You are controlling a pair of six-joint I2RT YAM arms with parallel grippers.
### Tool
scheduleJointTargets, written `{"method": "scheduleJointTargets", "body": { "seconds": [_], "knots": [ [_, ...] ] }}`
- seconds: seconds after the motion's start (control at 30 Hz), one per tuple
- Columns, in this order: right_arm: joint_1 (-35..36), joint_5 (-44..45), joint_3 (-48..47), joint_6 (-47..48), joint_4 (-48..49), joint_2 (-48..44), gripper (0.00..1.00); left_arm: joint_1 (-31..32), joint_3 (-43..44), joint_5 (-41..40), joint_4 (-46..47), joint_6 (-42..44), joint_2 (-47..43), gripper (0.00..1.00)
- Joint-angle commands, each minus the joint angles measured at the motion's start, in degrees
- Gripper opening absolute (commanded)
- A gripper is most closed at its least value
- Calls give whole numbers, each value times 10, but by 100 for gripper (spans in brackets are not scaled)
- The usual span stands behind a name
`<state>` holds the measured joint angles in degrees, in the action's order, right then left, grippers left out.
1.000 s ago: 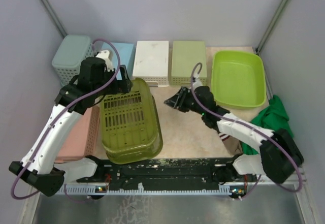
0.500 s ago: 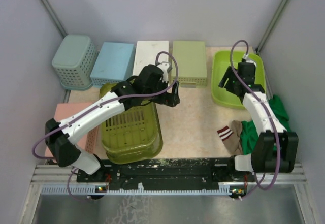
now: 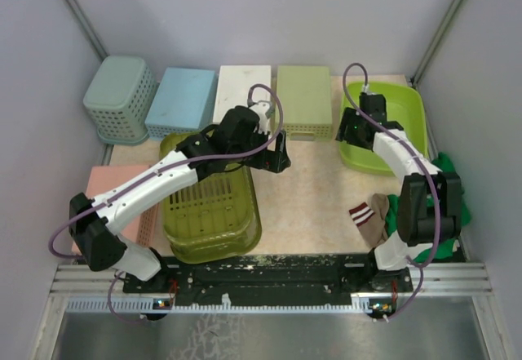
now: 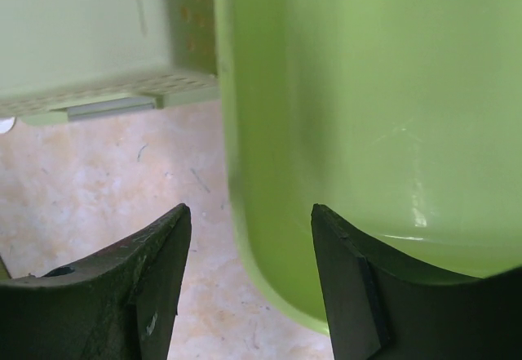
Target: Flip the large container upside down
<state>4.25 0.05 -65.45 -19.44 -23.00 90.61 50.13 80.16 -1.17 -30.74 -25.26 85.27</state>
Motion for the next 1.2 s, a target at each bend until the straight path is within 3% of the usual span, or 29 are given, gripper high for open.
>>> {"method": "scheduleJointTargets", "body": {
  "seconds": [0.0,0.2,0.37,0.53,0.6,0.7,0.93,1.17],
  "knots": [
    [19,9,10,-4,55,-26,61,4,-7,11,17,-5,-16,100],
    [26,14,7,8,58,16,57,4,-17,15,19,-6,-13,100],
    [28,19,6,10,55,56,37,5,-23,15,19,-10,-17,100],
    [28,15,-7,13,47,26,16,5,-23,11,20,-8,-17,100],
    [28,12,-18,17,35,15,14,5,-22,12,20,-7,-15,100],
    [28,15,-28,19,22,-5,0,5,-21,13,21,-7,-13,100],
    [25,-4,-74,-12,-19,-86,0,5,-20,-3,13,-1,-22,100],
    [-54,-150,-68,-122,42,-199,0,4,-13,-31,2,6,-32,100]
  ]
}}
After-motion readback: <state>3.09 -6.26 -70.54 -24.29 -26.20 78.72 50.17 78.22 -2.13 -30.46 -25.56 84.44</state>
